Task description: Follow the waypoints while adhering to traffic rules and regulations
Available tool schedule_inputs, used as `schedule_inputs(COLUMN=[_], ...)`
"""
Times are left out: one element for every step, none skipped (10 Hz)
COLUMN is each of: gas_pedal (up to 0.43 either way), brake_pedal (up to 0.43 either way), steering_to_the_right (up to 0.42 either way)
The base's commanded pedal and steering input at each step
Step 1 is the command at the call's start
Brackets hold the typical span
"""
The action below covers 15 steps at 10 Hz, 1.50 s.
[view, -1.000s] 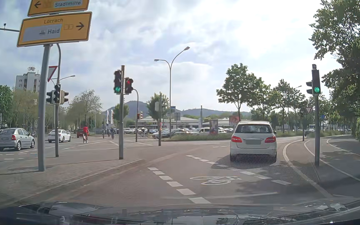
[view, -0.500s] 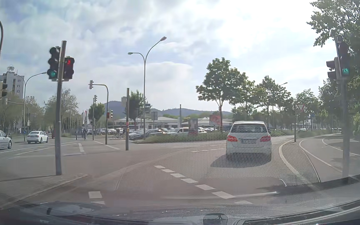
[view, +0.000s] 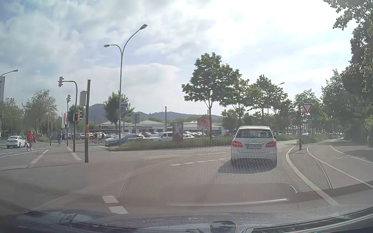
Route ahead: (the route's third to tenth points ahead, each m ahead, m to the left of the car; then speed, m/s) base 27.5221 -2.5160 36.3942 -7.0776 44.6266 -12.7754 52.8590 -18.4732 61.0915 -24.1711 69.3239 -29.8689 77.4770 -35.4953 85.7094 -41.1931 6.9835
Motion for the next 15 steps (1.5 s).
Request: schedule_inputs(gas_pedal=[0.177,0.169,0.157,0.157,0.157,0.157,0.157,0.157,0.157,0.169,0.169,0.177,0.177,0.177,0.169], brake_pedal=[0.0,0.0,0.0,0.0,0.0,0.0,0.0,0.0,0.0,0.0,0.0,0.0,0.0,0.0,0.0], steering_to_the_right=[0.1,0.099,0.099,0.097,0.092,0.085,0.077,0.072,0.072,0.072,0.068,0.066,0.066,0.068,0.069])
